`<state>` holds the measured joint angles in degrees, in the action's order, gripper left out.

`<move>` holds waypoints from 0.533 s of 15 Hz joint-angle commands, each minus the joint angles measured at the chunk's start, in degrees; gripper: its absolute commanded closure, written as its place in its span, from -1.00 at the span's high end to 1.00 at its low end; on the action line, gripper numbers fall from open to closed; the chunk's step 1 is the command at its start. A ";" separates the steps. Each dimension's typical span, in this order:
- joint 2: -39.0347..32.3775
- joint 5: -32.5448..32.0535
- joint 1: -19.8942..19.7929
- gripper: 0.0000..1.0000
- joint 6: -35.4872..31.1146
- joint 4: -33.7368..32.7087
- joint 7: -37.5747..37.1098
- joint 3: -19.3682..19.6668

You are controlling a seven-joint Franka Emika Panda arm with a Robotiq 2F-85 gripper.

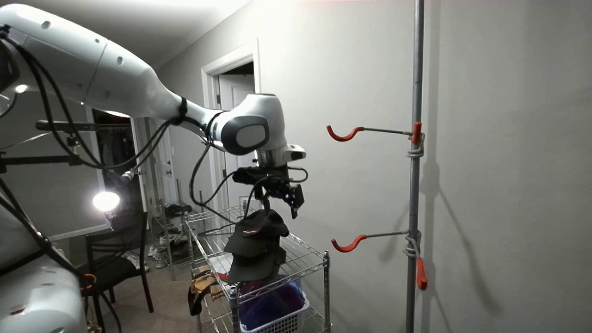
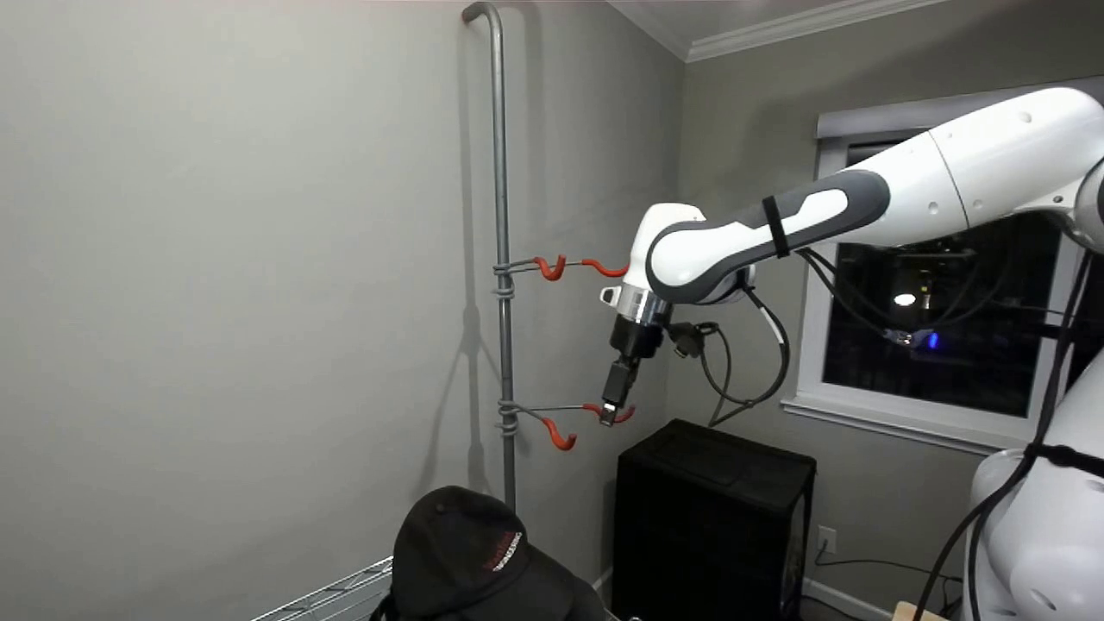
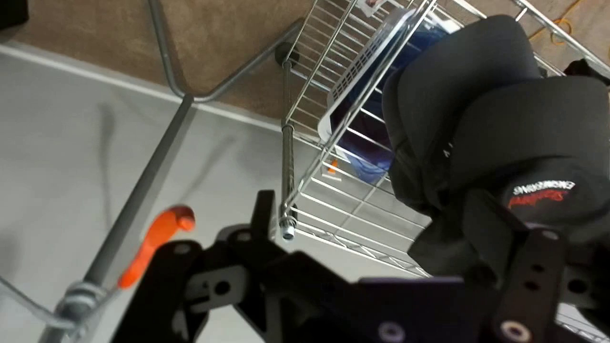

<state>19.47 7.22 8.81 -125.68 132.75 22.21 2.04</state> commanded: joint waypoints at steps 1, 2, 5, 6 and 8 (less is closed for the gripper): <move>-5.31 -3.41 1.83 1.00 -1.09 -8.85 1.24 -4.46; -6.56 -3.32 2.39 1.00 -1.61 -10.56 2.02 -5.14; -9.87 -2.32 3.62 1.00 -3.22 -14.03 4.59 -6.51; -10.92 -2.01 3.92 1.00 -3.79 -14.99 5.63 -6.85; -12.91 -1.74 4.30 1.00 -5.04 -16.75 7.52 -7.65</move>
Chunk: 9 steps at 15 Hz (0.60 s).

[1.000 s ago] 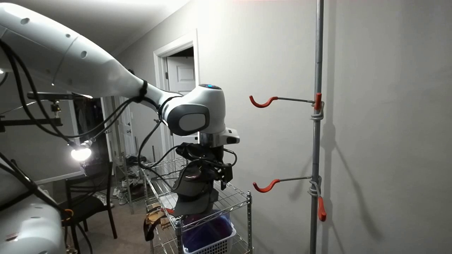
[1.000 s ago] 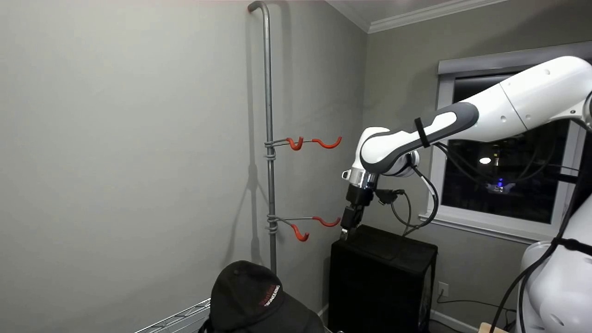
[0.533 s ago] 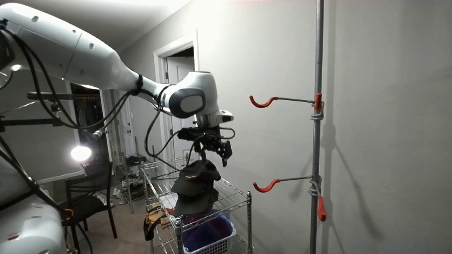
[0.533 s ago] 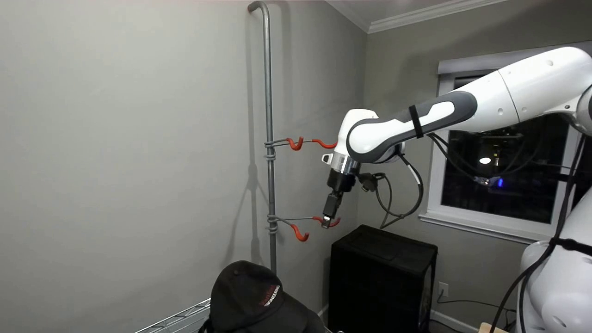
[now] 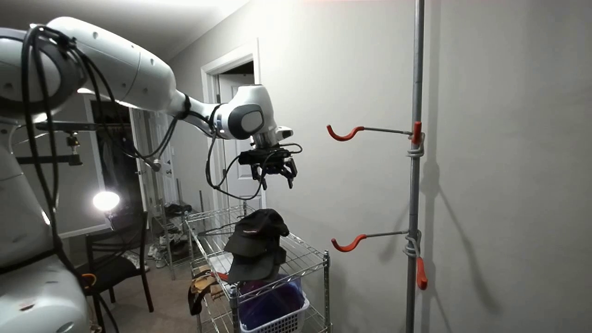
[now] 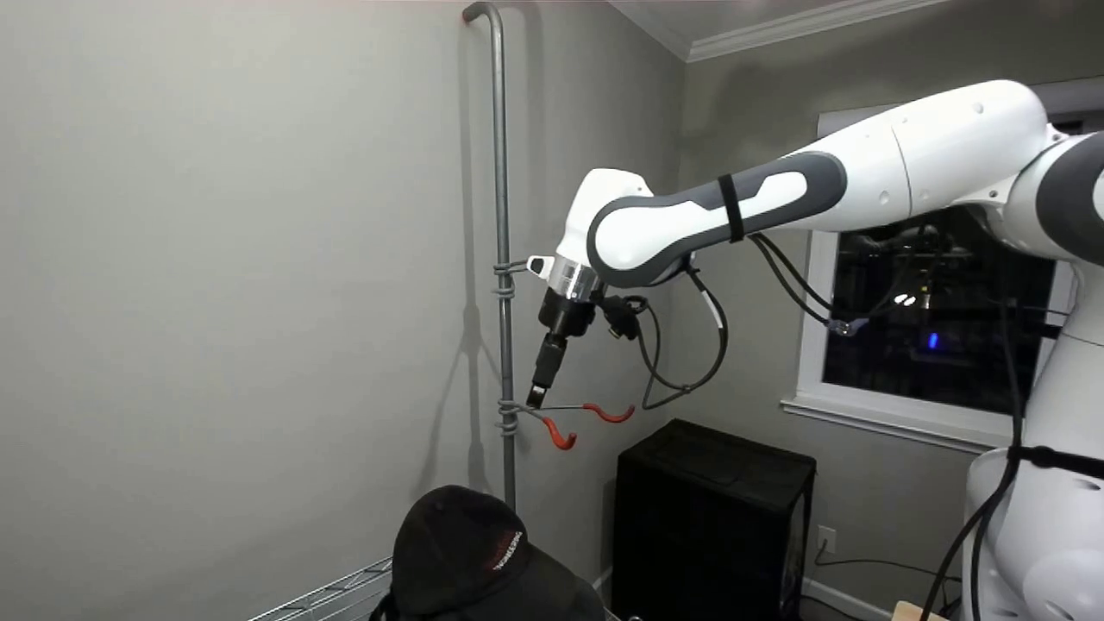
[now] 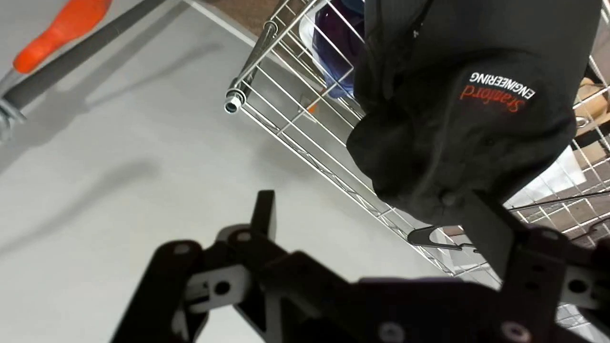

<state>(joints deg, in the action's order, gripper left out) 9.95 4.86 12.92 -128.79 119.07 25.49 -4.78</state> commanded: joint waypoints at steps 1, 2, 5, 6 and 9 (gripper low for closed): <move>-4.23 0.60 0.24 1.00 -2.51 -3.72 5.05 -1.27; -4.97 0.95 0.33 1.00 -3.31 -4.32 6.50 -1.67; -7.04 2.69 0.63 1.00 -4.44 -6.05 10.03 -3.05; -7.71 3.63 0.83 1.00 -4.60 -6.51 11.54 -3.49; -10.14 7.33 1.32 1.00 -3.78 -7.62 16.34 -5.16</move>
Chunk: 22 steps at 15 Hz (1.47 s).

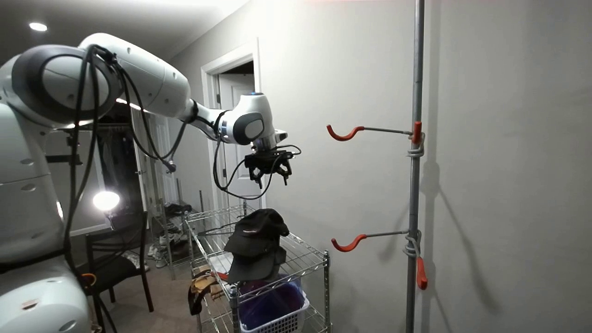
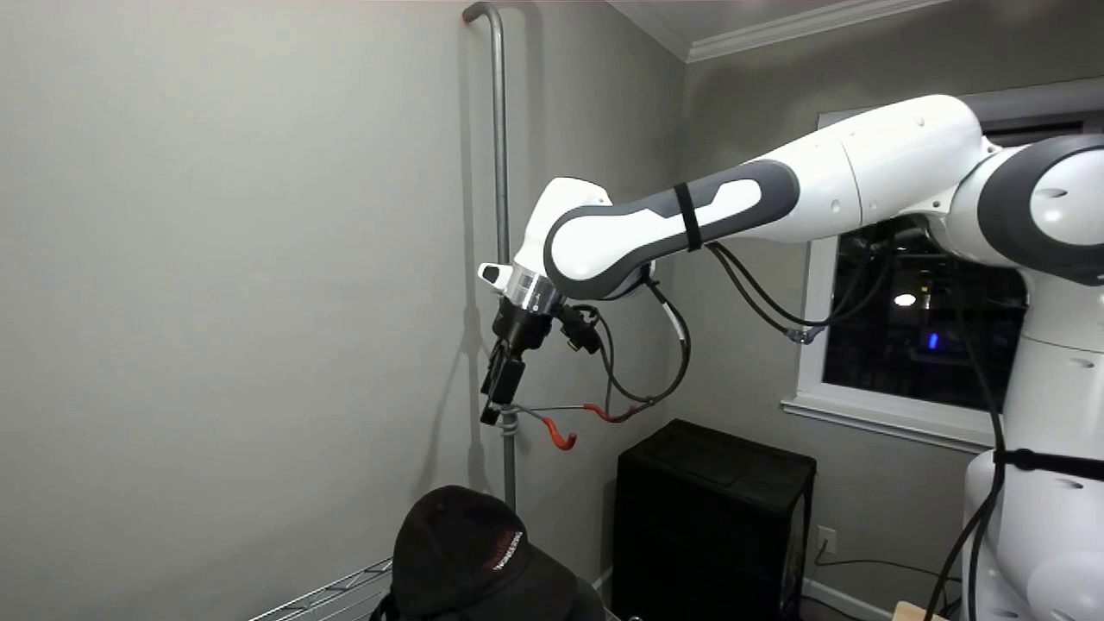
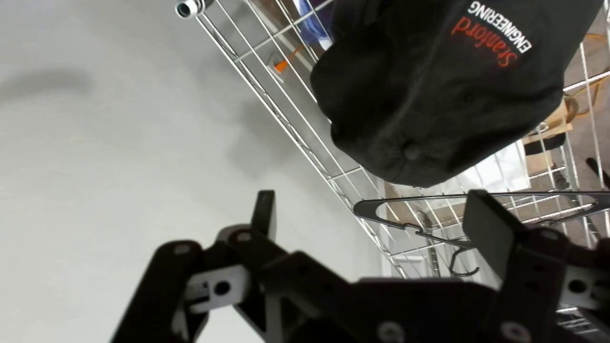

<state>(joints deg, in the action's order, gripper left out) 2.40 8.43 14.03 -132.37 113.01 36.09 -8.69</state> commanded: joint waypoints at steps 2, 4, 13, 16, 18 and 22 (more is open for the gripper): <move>-3.99 5.40 0.23 1.00 0.98 -1.63 8.04 -2.29; -5.43 3.84 -0.09 1.00 1.18 -0.90 8.11 -3.08; -12.52 1.13 -1.55 0.65 1.49 -0.65 7.01 -4.15; -13.16 0.97 -1.96 0.20 1.60 -0.80 7.09 -4.56; -13.17 0.95 -2.08 -0.06 1.60 -0.81 7.06 -4.70; -12.89 0.78 -2.42 -0.57 1.70 -0.81 6.98 -4.81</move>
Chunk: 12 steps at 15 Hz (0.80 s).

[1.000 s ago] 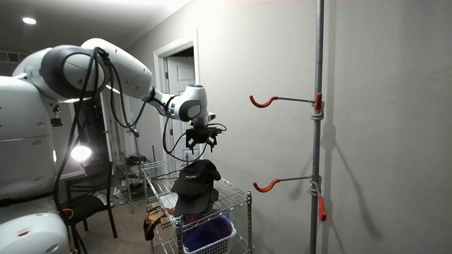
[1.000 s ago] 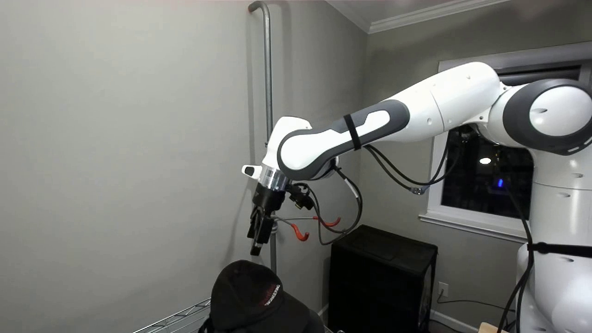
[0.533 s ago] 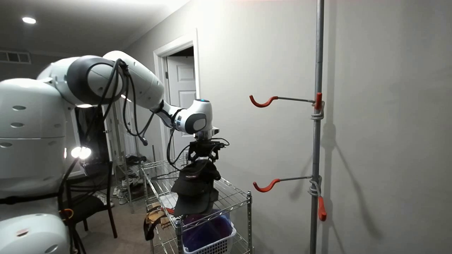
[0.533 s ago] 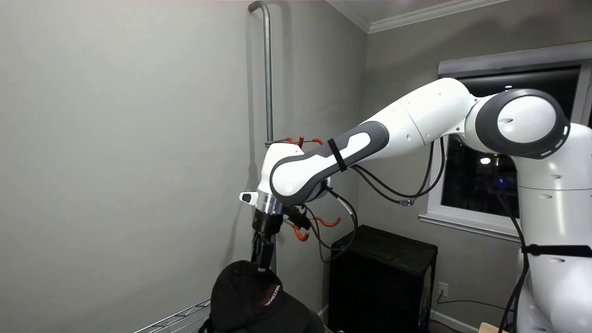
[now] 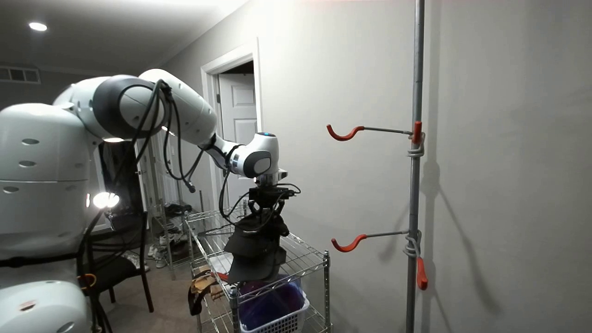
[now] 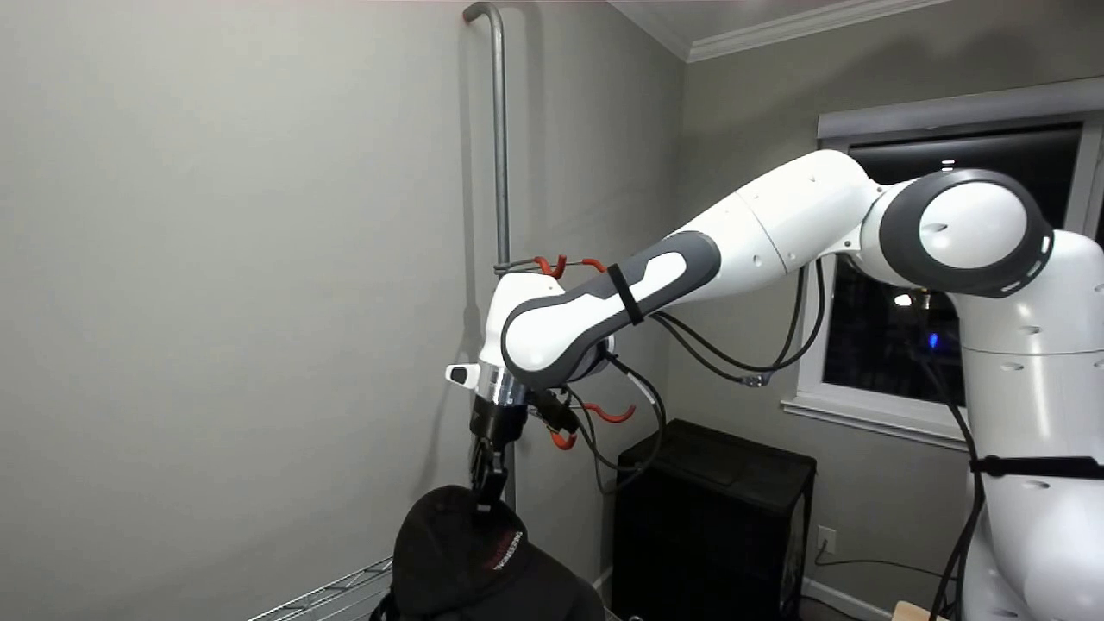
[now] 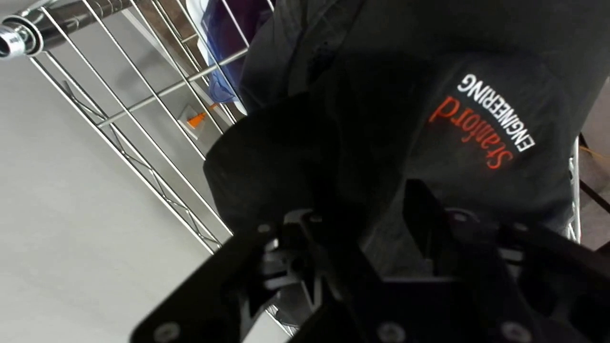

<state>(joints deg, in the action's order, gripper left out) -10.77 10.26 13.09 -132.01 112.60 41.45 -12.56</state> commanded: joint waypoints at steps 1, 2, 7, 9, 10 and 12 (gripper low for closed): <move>0.33 -0.98 -1.61 -0.71 1.35 -0.37 1.68 -0.96; 0.41 -0.94 -1.73 -0.83 1.31 -0.29 1.66 -0.92; 1.80 -0.95 -2.33 -1.00 1.56 -0.39 1.87 -0.81; 2.96 -0.82 -2.54 -0.99 1.75 -1.00 2.18 -0.78; 3.54 -0.67 -2.61 -0.99 1.88 -1.52 2.40 -0.76; 5.49 0.22 -2.76 -0.99 2.38 -2.81 3.91 -0.84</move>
<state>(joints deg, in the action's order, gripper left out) -8.92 10.23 11.78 -131.90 110.71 42.04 -12.63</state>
